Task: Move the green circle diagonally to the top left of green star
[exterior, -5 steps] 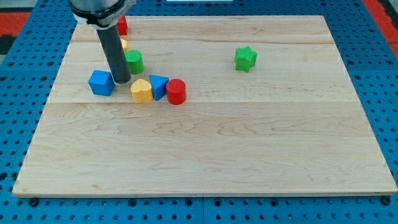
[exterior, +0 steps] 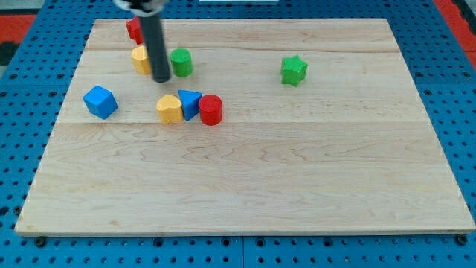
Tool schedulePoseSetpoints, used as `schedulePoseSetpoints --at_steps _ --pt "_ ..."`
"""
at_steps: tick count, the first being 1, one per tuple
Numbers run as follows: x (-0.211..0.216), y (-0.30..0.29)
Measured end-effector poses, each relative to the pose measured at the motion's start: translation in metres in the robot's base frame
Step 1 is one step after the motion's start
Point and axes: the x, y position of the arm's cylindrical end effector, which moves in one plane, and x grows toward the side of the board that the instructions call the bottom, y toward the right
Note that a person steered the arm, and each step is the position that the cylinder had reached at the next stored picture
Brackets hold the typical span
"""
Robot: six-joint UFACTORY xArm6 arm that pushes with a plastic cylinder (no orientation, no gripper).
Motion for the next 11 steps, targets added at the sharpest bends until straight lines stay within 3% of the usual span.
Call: schedulePoseSetpoints --at_steps 1,2,3,6,8,11 --pt "-0.027 0.02" --pt "-0.047 0.077" --pt "-0.049 0.107" --pt "-0.049 0.104" --pt "0.002 0.095" --pt "-0.023 0.122"
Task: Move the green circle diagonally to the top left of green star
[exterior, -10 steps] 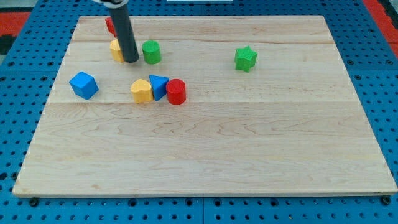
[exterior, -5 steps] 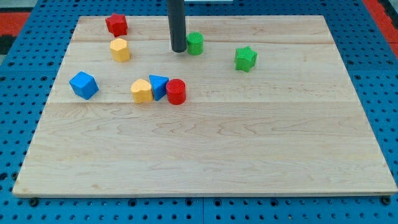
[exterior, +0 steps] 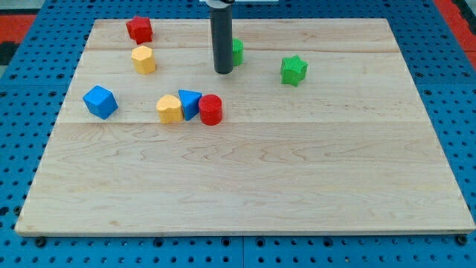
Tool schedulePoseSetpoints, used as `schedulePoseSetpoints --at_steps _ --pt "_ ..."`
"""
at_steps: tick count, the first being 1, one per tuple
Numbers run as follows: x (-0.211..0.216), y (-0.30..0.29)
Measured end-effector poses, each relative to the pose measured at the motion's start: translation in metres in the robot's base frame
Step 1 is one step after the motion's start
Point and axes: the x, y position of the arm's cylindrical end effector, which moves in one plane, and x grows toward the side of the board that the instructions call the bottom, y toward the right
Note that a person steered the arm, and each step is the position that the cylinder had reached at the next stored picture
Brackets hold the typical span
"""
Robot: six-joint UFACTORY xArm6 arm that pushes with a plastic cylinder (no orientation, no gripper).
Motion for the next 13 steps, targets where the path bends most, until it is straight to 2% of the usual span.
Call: schedulePoseSetpoints --at_steps 3,6,8,9,10,12,13 --pt "-0.05 0.029" --pt "-0.077 0.044" --pt "-0.059 0.023" --pt "-0.063 0.051" --pt "-0.084 0.052" --pt "-0.085 0.047" --pt "-0.085 0.027"
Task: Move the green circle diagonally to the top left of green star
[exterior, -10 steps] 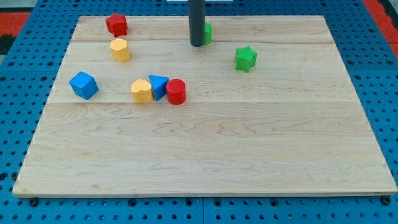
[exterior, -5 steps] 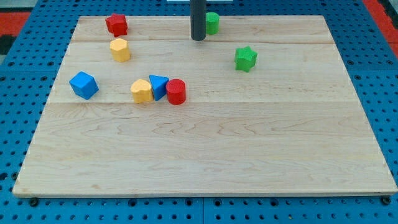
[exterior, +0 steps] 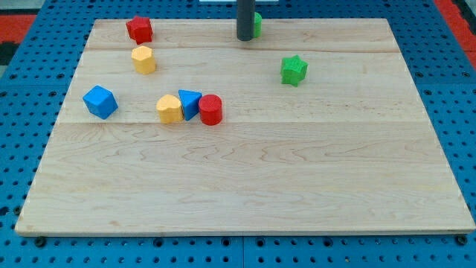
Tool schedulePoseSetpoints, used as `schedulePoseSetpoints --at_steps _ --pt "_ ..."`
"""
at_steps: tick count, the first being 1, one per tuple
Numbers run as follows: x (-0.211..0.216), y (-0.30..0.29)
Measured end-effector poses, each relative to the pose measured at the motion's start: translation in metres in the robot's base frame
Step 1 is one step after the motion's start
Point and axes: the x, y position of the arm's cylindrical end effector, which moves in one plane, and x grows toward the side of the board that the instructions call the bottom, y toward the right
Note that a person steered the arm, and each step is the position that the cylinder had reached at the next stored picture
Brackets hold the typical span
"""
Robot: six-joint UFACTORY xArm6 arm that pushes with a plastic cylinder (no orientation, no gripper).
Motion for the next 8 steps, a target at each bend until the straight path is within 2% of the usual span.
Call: schedulePoseSetpoints --at_steps 1,2,3,4,7,8 --pt "0.005 -0.001" --pt "0.016 0.04" --pt "0.002 0.095" --pt "-0.046 0.1" --pt "-0.043 0.048" --pt "-0.027 0.006"
